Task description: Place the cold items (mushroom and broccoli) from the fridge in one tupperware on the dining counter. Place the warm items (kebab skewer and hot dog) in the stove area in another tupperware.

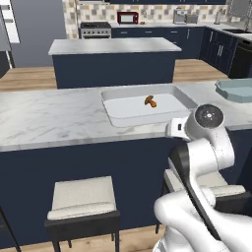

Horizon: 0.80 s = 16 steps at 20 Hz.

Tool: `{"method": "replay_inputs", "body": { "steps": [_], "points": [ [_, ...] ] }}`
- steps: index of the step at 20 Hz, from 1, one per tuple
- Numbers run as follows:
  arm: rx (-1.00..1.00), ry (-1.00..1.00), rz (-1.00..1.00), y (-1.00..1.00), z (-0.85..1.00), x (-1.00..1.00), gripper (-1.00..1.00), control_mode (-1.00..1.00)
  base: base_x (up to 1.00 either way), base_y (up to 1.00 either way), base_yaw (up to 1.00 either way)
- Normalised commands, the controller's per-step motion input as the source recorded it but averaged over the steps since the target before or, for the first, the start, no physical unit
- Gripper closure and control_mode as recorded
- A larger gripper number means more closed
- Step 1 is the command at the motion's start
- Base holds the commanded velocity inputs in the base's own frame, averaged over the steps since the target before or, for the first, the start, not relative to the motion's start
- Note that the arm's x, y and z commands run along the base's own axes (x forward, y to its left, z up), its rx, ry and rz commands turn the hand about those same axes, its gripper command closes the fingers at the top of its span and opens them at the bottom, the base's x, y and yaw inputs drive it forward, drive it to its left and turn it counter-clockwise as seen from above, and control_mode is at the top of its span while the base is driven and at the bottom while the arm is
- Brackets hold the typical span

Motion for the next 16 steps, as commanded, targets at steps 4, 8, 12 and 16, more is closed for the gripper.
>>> {"method": "replay_inputs", "body": {
  "steps": [4, 8, 12, 16],
  "points": [
    [0.08, 0.00, 0.05, -0.47, -0.19, -0.14, -1.00, -1.00, 0.00, 0.00, 0.00],
    [0.00, 0.00, 0.00, -0.21, -0.09, -0.03, -1.00, -1.00, 0.00, 0.00, 0.00],
    [0.00, 0.00, 0.00, 0.00, 0.00, 0.00, -1.00, 1.00, -0.24, -0.23, 0.00],
    [0.00, 0.00, 0.00, 0.00, 0.00, 0.00, -1.00, 1.00, -0.67, -0.22, 0.00]
  ]
}}
